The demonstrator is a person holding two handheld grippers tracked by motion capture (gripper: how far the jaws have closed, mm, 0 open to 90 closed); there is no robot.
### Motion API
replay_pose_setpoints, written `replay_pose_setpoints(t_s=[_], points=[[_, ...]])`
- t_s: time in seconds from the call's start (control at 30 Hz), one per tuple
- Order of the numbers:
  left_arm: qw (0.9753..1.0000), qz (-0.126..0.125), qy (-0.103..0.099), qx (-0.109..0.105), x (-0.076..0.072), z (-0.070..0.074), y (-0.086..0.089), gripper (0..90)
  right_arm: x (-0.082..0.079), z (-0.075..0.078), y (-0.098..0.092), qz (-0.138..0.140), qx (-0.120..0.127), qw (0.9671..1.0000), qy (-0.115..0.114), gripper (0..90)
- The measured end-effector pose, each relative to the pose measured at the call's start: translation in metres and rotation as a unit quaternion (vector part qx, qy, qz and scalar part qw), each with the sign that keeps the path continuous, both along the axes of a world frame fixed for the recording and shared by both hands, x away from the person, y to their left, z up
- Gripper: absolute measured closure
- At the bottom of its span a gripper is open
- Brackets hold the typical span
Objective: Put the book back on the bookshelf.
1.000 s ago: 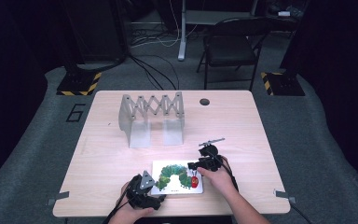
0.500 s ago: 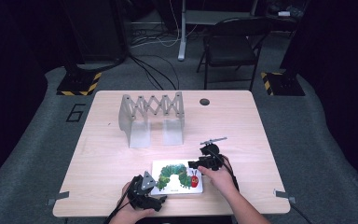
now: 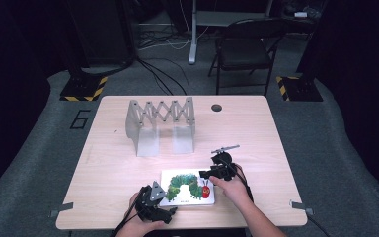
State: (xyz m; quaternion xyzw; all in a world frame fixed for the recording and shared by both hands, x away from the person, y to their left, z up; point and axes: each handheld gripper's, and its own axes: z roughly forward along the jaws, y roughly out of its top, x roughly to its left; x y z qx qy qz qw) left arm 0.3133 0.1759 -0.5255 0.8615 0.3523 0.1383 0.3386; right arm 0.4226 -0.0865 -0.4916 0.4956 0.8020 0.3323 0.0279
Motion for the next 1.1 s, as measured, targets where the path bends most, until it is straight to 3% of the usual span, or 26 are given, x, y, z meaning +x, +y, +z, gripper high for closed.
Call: replay_pose_setpoints(t_s=[0.13,0.6,1.1], points=[[1.0,-0.003,-0.001,0.004,0.0,0.0,0.0,6.8,-0.001,0.0,0.001,0.007,-0.009,0.9999,-0.009,40.6],[1.0,-0.004,-0.002,0.007,0.0,0.0,-0.001,6.3,0.003,-0.009,0.003,0.003,-0.015,0.9998,0.013,40.6],[0.9999,-0.005,-0.005,0.009,0.0,0.0,0.0,6.2,0.003,-0.01,0.005,0.007,-0.018,0.9998,-0.003,38.9]])
